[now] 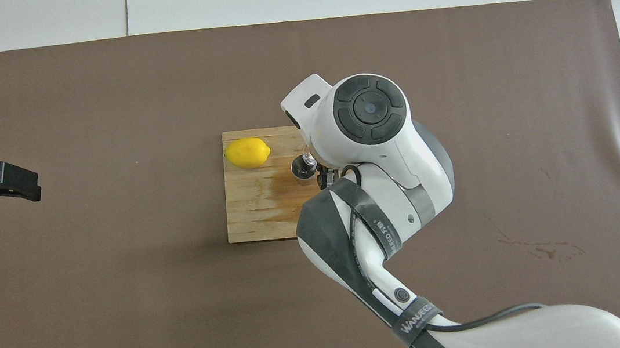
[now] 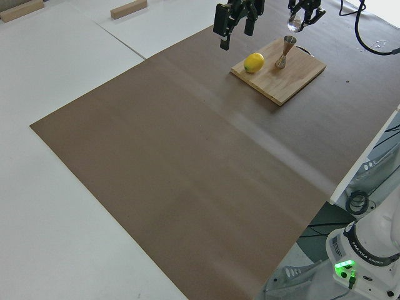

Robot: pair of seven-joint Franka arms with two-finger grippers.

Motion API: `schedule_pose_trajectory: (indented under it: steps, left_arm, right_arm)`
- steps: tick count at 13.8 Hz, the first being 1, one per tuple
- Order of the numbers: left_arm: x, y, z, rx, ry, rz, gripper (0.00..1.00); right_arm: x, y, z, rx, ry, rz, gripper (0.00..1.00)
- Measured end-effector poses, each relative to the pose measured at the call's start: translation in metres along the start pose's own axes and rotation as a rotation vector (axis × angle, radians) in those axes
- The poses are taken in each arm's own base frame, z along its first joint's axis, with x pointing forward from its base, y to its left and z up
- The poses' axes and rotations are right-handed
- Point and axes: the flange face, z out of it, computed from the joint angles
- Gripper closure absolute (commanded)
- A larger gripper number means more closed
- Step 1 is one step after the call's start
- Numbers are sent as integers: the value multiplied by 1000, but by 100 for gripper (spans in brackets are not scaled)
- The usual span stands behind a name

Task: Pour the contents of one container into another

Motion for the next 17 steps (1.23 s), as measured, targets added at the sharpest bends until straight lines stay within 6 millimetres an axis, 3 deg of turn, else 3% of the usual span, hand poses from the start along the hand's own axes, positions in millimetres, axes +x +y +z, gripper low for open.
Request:
schedule_pose_trajectory:
  steps: [17]
  left_arm:
    - [0,0,0,0,0,0,0]
  right_arm:
    - [13,-14,11,2,-85,-58,100]
